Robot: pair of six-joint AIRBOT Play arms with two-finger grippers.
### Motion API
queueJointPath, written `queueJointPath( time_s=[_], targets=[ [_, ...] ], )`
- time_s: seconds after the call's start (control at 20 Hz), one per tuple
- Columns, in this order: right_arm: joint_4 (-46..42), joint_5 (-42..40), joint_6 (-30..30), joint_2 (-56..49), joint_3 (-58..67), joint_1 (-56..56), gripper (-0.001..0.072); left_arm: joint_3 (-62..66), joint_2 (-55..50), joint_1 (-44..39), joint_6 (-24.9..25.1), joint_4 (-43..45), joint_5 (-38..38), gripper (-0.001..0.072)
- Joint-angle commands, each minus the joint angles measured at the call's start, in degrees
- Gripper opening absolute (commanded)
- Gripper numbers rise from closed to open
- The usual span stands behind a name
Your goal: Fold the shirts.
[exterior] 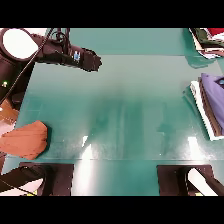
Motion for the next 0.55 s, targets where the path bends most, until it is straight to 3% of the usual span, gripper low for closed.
queueJointPath(
  time_s=[0.0,0.05,0.5],
  targets=[
    [1.29,-5.60,-0.33,0.02,0.59,14.95,0.0134,0.00,-0.02,-0.02,0.09,-0.02,1.62,0.0023],
    [1.31,-6.78,-0.66,0.02,0.59,17.81,0.0014,0.00,-0.02,-0.02,0.09,-0.02,2.03,0.0023],
    [1.42,-7.80,-0.66,0.02,0.59,22.69,0.0014,0.00,-0.02,-0.02,0.09,-0.02,4.04,0.0023]
  ],
)
